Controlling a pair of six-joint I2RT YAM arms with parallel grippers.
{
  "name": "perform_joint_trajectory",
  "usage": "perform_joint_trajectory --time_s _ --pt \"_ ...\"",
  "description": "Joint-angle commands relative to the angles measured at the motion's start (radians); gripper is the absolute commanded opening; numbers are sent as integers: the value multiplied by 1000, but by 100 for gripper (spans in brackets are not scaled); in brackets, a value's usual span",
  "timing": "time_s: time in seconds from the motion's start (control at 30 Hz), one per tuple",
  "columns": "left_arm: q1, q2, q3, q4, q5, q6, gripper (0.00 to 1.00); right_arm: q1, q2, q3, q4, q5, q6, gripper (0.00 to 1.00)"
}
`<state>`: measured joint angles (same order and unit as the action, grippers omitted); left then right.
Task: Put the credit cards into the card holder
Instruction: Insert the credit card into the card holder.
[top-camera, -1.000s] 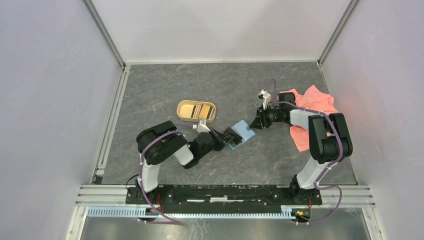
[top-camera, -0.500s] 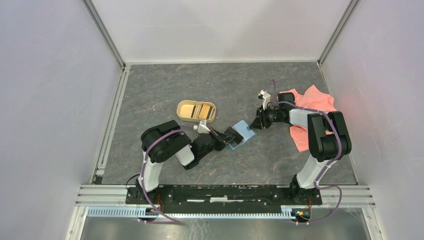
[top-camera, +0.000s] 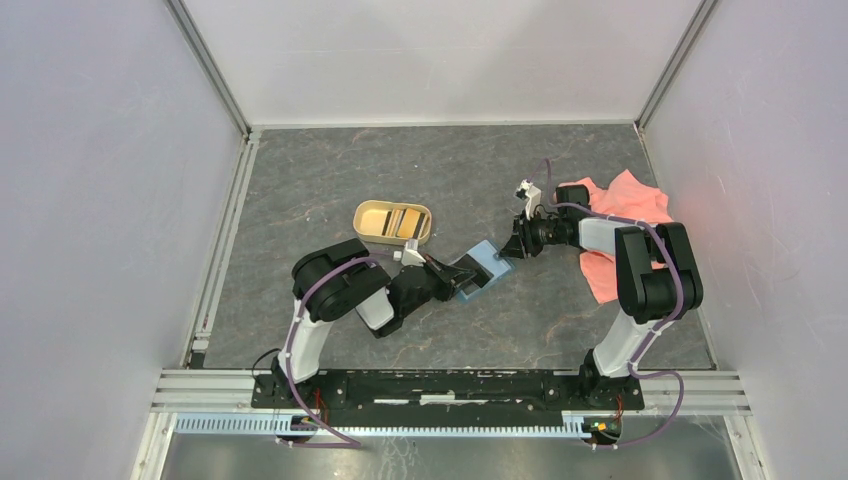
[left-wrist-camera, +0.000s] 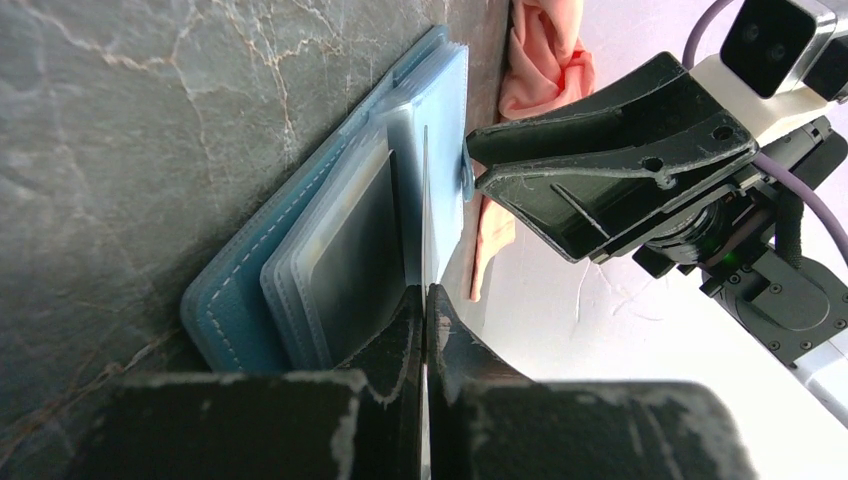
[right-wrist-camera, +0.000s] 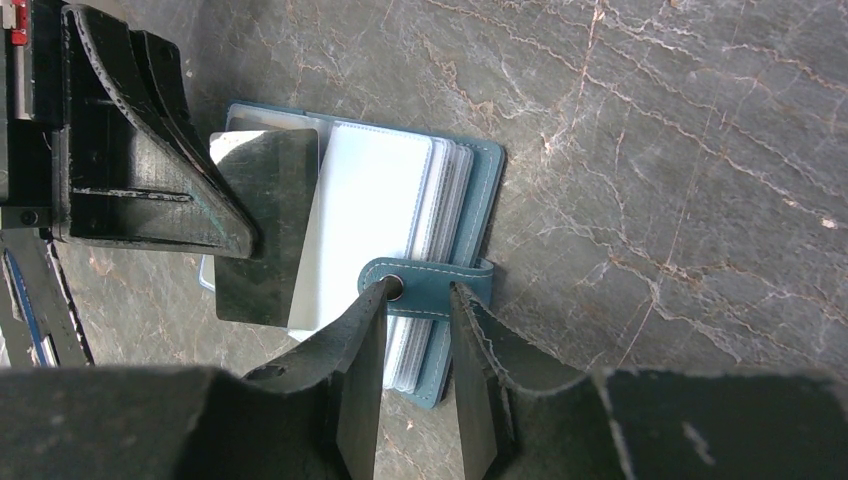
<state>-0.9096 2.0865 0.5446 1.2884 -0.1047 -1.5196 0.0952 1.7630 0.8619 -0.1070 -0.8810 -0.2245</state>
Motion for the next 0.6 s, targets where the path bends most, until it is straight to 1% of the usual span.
perform_joint_trajectory --time_s 0.0,0.2,0.37,0.57 --pt "-8 26 8 18 3 -49 2 -3 8 26 -15 -3 -6 35" --pt "-8 57 20 33 42 -104 2 -4 6 28 -16 -4 -6 35" --pt "-5 63 28 34 48 -119 2 -3 7 28 -16 -7 -6 35" --pt "-2 106 65 32 90 -135 2 -4 6 28 -17 -9 -6 35"
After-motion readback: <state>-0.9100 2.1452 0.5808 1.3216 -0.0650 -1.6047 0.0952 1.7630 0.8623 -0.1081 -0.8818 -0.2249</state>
